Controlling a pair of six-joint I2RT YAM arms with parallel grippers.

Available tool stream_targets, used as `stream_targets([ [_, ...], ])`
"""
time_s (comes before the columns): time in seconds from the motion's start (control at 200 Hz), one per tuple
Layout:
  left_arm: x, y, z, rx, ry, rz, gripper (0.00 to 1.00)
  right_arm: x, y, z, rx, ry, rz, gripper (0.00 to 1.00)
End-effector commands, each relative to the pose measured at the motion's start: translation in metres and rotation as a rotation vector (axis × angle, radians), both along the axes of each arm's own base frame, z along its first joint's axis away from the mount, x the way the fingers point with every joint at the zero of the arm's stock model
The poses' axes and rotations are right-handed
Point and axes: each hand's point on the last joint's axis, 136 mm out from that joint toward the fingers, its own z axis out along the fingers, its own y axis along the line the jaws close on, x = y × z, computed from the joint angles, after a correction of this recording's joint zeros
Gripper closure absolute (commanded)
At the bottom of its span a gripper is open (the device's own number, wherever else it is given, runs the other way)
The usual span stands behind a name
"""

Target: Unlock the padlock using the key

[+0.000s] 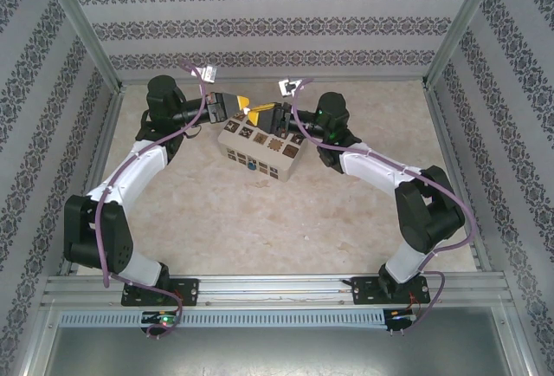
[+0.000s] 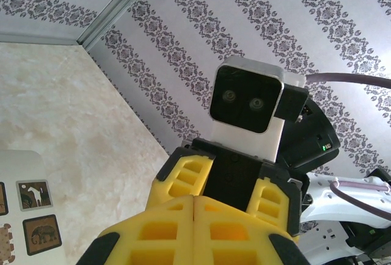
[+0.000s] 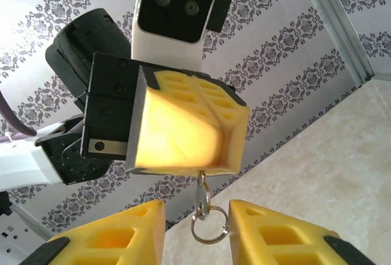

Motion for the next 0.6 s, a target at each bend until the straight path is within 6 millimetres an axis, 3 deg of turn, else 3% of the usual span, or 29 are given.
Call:
stream_targets([
  [0.0,-0.009,0.005,0.022,0.008,-0.094,-0.013,1.00,-0.006,0.008,0.014,0.022,-0.060,0.041,0.70],
  [0.28,-0.012,0.005,0.018,0.025,-0.093,-0.019,1.00,-0.005,0.013,0.012,0.019,-0.070,0.039,0.81],
  [0.455,-0.012,0.004,0.018,0.028,-0.099,-0.023,1.00,-0.001,0.012,0.009,0.012,-0.077,0.019,1.00],
  [0.595,-0.008,0.008,0.023,0.024,-0.102,0.007,0.96,0.001,0.008,0.004,-0.023,-0.106,-0.029,1.00],
])
